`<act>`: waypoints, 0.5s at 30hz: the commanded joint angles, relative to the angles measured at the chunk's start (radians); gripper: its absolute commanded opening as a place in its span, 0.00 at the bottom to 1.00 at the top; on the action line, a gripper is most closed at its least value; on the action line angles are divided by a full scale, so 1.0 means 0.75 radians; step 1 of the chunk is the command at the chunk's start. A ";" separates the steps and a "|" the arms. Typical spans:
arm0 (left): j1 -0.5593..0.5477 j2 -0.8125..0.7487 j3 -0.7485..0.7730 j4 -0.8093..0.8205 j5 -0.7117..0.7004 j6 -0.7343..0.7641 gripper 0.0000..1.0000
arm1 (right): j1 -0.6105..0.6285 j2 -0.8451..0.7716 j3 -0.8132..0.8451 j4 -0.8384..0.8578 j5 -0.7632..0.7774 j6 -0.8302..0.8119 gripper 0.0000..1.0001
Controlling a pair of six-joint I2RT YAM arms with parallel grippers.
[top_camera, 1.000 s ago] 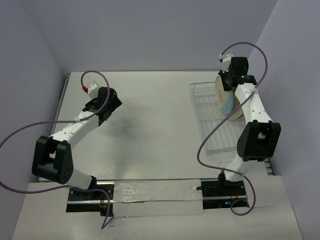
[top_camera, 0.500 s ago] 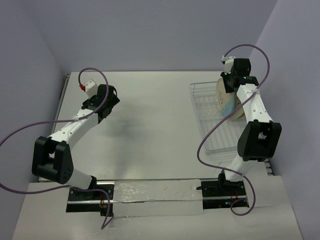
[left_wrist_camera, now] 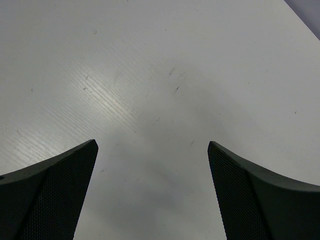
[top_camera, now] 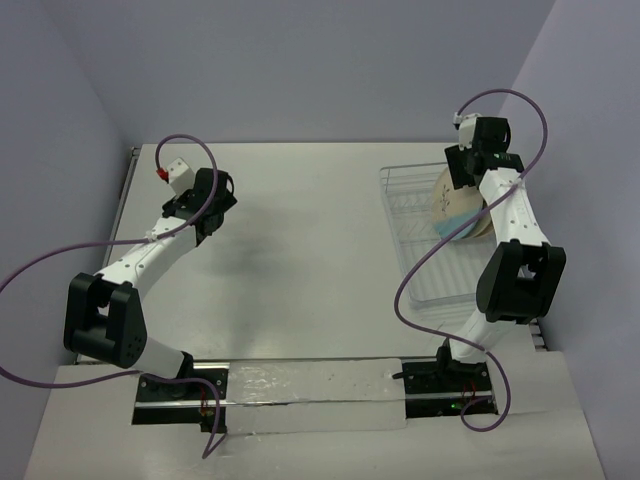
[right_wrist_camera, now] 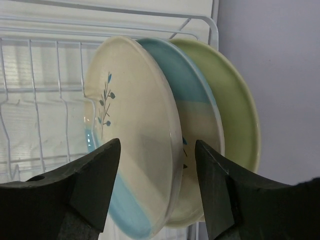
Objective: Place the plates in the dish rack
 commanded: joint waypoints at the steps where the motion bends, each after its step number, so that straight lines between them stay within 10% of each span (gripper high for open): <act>1: 0.007 -0.005 0.063 0.016 -0.014 0.003 0.99 | 0.003 -0.042 0.069 0.008 0.017 0.040 0.76; 15: 0.010 -0.029 0.013 0.167 0.082 0.115 0.99 | 0.007 -0.176 0.271 0.093 0.163 0.385 1.00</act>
